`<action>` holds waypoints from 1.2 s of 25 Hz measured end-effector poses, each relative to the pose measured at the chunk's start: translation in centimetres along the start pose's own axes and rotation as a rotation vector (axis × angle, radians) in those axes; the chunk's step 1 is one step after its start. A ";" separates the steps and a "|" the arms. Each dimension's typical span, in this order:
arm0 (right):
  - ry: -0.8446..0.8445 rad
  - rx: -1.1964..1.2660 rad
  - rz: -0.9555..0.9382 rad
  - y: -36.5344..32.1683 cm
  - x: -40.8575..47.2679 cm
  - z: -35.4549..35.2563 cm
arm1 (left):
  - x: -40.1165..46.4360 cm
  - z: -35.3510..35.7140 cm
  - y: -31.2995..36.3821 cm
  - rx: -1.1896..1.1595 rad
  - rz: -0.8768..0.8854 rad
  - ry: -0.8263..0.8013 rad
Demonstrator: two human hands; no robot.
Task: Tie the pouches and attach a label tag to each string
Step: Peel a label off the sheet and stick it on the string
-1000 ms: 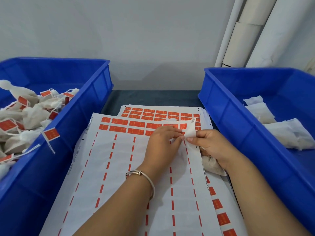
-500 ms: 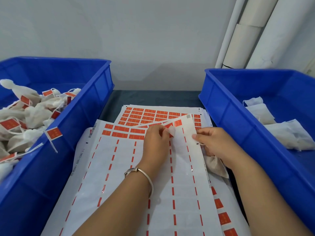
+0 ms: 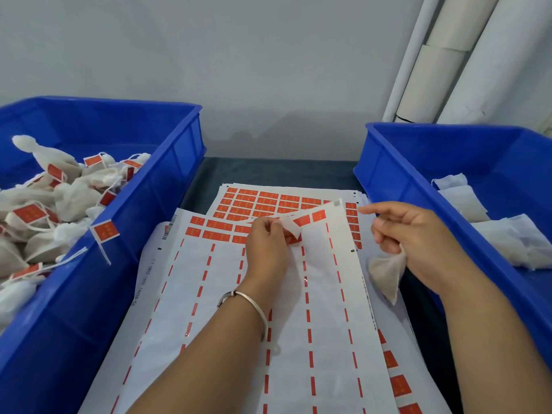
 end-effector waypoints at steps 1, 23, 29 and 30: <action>0.022 0.025 -0.009 -0.2 -0.1 -0.2 | 0.0 0.0 0.1 -0.009 -0.005 0.007; 0.064 0.181 -0.247 -2.0 -0.7 3.7 | -2.3 1.7 1.2 -0.252 -0.005 -0.400; 0.190 0.120 -0.356 -3.0 -1.3 2.7 | -2.8 2.4 1.8 -0.263 -0.007 -0.445; 0.201 0.104 -0.367 -3.2 -1.4 2.5 | -2.9 2.4 2.0 -0.262 -0.001 -0.447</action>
Point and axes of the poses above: each hand's wrist, its own x-axis towards the middle knuckle, its own z-axis out of the palm, y = z × x, the point moved 3 cm from there along x, towards the middle knuckle, and after that the axes turned 14 degrees about -x, right-handed, at the moved point
